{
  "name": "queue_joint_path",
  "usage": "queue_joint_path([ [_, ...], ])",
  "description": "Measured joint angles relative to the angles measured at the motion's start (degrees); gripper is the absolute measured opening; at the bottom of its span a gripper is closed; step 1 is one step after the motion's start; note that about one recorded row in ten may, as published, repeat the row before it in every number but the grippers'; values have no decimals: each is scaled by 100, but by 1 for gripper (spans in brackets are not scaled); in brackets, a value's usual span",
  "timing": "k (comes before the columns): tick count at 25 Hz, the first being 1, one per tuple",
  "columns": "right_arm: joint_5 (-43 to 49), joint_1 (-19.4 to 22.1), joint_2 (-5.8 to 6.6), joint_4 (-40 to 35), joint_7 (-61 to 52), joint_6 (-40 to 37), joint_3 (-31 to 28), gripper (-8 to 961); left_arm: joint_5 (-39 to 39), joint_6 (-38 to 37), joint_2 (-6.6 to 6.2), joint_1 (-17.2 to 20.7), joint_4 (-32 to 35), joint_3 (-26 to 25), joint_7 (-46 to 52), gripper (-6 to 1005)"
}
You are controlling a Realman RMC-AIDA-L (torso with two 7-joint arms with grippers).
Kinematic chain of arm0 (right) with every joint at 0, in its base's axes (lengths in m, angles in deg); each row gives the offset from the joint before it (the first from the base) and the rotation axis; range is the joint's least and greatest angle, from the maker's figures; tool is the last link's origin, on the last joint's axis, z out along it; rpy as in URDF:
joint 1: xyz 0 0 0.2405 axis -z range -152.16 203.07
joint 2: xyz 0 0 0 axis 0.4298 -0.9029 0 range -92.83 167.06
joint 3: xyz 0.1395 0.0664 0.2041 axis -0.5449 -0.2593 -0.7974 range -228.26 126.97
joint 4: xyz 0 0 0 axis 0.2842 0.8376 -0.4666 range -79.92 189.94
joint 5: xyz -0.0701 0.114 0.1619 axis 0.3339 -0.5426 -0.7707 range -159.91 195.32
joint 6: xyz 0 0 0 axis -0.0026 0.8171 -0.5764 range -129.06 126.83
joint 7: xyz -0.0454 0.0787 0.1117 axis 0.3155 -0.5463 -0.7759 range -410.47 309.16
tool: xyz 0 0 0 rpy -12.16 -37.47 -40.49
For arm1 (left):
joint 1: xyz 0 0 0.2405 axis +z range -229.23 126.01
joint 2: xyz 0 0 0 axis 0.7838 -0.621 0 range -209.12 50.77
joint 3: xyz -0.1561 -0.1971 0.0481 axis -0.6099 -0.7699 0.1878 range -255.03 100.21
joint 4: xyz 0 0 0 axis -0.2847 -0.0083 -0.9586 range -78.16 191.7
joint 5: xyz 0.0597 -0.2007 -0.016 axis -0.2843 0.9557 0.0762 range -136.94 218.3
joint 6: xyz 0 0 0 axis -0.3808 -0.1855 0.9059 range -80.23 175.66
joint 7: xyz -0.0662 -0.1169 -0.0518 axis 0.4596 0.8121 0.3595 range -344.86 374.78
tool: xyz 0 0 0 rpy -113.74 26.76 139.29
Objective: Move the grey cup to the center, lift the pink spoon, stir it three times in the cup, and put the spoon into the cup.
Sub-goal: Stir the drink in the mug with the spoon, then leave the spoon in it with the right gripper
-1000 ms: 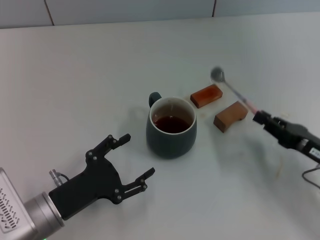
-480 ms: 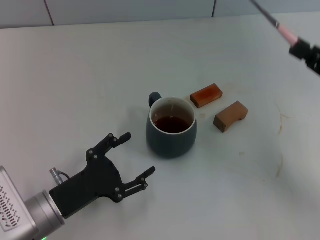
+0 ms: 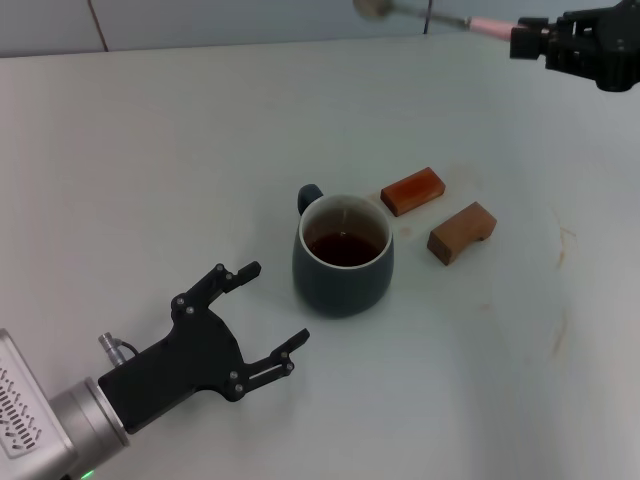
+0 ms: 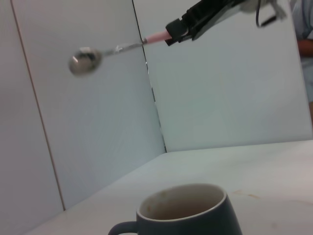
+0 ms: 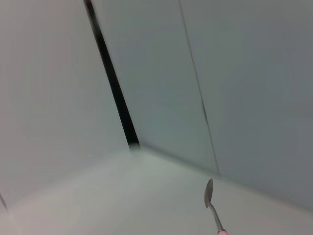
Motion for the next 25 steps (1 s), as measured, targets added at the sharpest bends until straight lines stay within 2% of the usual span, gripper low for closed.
queue_joint_path([
  [2, 1192, -456, -131, -1036, -1030, -566, -197, 126, 5, 53, 1, -6, 0, -6, -1, 863],
  [3, 1192, -456, -131, -1036, -1030, -566, -197, 126, 5, 73, 2, -9, -1, -7, -1, 863],
  [5, 1645, -760, -127, -1469, -1589, -951, -226, 126, 6, 105, 1, -15, -1, -11, -2, 863],
  [7, 2081, -1202, -60, -1908, -2226, -1473, -240, 126, 7, 131, 2, -20, -2, -11, -2, 863],
  [8, 2081, -1202, -60, -1908, -2226, -1473, -240, 126, 8, 142, 1, -23, -1, -11, -2, 863],
  [11, 2227, -1607, 16, -2053, -2681, -1872, -252, 126, 11, 194, 1, -47, -1, -11, -2, 863],
  [12, 2272, -1859, 71, -2047, -2913, -2044, -233, 126, 12, 232, 2, -61, -1, -10, -2, 863],
  [15, 2340, -2055, 101, -2022, -3075, -2164, -214, 126, 13, 242, 1, -63, -1, -9, -2, 863],
  [20, 2793, -2512, 116, -2014, -3347, -2444, -132, 126, 17, 253, 1, -70, -7, -24, 8, 863],
  [25, 3160, -2853, 97, -1654, -3451, -2493, 379, 126, 24, 255, 1, -89, -7, -27, 11, 863],
])
